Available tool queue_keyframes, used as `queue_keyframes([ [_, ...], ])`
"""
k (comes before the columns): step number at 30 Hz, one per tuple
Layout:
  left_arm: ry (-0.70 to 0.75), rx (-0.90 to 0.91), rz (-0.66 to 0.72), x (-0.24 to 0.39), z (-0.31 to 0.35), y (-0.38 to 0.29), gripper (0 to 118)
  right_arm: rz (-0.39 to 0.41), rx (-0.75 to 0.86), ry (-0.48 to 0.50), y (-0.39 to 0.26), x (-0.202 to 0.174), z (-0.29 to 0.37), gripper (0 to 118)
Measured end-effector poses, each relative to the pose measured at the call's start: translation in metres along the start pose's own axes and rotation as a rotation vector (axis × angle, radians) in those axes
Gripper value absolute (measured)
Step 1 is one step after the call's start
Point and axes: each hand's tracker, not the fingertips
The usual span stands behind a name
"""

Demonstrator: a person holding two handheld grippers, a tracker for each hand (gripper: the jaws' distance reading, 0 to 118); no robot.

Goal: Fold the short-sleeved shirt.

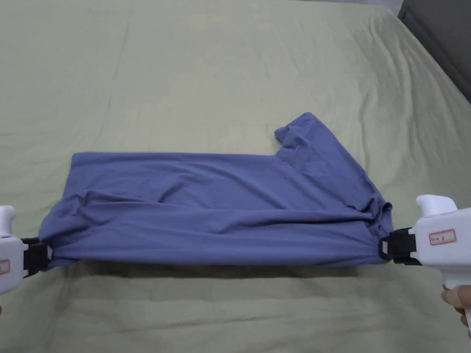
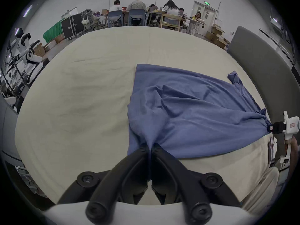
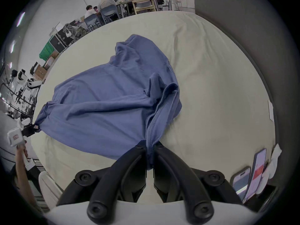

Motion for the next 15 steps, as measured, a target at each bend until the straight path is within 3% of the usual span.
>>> queue_keyframes([
  [7, 0.047, -0.072, -0.026, 0.008, -0.032, -0.027, 0, 0.014, -0.063, -0.055, -0.024, -0.001, -0.033, 8],
  [15, 0.077, -0.107, -0.008, 0.006, -0.058, -0.029, 0, -0.070, -0.105, -0.040, -0.027, 0.009, -0.064, 10],
])
